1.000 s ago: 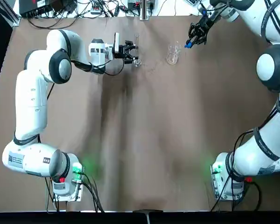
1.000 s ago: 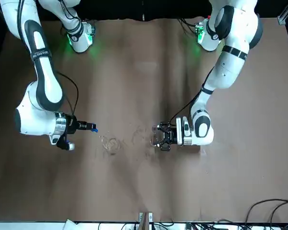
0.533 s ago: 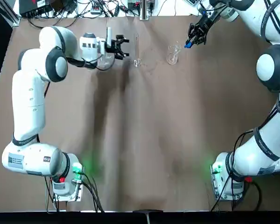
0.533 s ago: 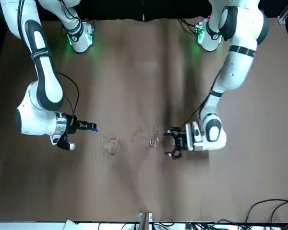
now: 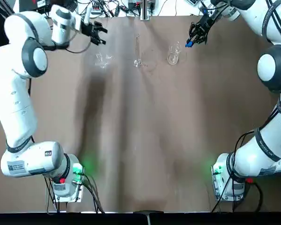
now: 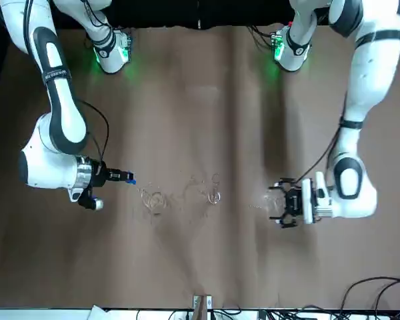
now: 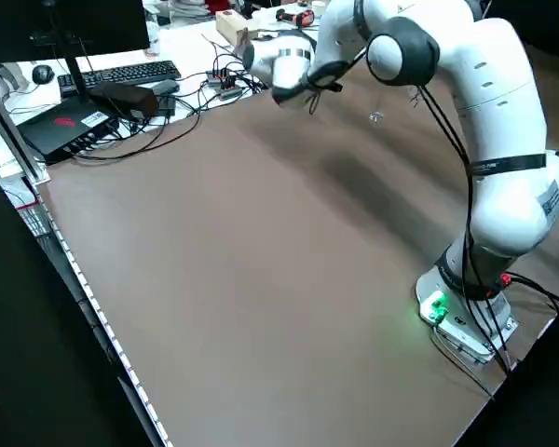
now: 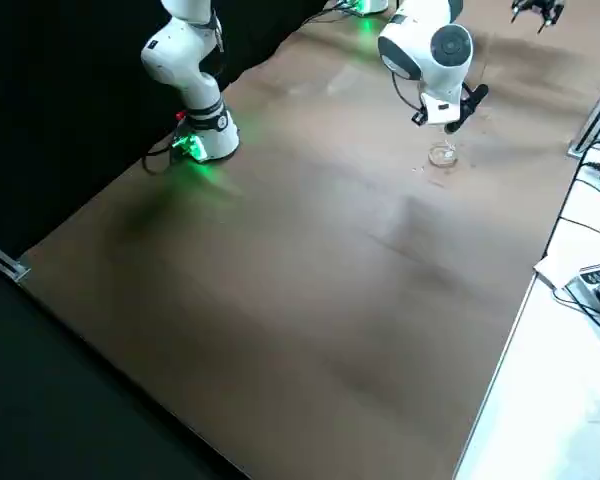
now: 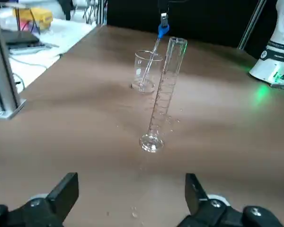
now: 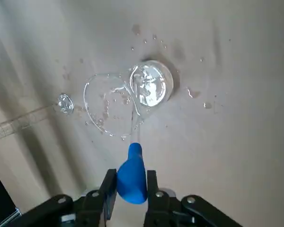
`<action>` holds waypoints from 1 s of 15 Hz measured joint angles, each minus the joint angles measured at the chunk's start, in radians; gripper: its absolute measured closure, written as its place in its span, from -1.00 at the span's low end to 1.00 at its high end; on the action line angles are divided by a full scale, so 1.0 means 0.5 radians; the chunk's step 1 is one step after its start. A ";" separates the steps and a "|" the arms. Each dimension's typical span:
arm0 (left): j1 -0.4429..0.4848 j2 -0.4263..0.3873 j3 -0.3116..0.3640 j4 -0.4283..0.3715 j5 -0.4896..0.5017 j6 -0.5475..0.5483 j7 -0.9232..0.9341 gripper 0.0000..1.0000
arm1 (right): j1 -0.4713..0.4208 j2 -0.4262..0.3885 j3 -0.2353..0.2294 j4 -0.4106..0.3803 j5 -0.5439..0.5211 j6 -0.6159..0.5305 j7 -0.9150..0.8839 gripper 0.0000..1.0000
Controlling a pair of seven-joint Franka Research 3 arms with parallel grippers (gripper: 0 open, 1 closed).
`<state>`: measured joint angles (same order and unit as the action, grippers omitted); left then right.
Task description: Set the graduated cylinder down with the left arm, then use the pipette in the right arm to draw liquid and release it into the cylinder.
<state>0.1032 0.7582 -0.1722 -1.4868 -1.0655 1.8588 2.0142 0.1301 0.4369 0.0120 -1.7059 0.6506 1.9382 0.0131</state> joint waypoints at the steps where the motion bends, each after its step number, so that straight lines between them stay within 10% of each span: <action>1: 0.034 -0.066 -0.004 0.004 0.088 -0.024 -0.116 -0.99 | -0.001 0.000 -0.001 0.005 0.000 -0.004 0.000 0.38; 15: 0.171 -1.010 -0.002 -0.006 1.159 -0.464 -2.276 -0.99 | -0.037 -0.021 -0.026 0.152 0.000 -0.229 0.059 0.43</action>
<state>0.1886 0.2534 -0.1732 -1.4897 -0.4858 1.6270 0.8762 0.1115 0.4265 -0.0012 -1.6297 0.6505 1.8239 0.0425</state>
